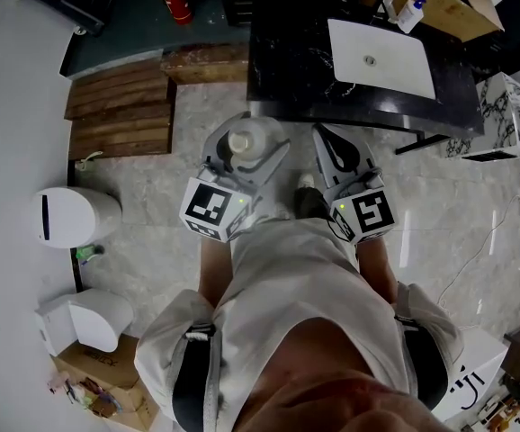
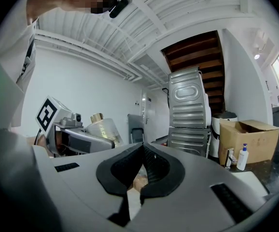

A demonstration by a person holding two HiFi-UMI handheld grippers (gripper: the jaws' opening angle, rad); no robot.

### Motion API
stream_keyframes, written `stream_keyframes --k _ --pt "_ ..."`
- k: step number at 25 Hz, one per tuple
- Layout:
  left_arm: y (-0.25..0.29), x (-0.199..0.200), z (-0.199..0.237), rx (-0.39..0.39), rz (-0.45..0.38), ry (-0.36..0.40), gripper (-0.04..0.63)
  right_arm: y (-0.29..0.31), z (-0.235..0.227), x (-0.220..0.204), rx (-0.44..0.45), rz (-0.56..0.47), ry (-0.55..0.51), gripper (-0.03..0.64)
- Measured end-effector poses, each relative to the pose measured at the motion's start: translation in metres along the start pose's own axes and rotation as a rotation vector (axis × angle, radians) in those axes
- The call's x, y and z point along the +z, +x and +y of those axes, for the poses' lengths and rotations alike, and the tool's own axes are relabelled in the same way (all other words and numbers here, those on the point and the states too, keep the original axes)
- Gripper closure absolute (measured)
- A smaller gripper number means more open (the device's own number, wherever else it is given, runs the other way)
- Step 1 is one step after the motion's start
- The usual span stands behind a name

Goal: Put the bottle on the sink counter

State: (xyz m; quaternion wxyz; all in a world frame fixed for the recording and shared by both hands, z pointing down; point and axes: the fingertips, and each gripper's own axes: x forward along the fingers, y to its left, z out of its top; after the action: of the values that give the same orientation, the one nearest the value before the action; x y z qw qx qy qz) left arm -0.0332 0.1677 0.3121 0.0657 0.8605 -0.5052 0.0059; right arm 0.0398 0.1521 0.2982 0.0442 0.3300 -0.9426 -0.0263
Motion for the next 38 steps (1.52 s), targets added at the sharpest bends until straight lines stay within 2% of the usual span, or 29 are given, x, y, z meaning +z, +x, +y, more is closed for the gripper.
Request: stream_keyframes --k 18,38 --pt "0.056 0.003 0.042 -0.004 -0.003 -0.029 0.264 0.056 -0.043 -0.004 0.017 0.016 -0.001 0.618" --pt "0.163 0.014 0.086 0.045 0.034 -0.039 0.264 0.119 -0.146 -0.011 0.060 0.039 0.012 0.618"
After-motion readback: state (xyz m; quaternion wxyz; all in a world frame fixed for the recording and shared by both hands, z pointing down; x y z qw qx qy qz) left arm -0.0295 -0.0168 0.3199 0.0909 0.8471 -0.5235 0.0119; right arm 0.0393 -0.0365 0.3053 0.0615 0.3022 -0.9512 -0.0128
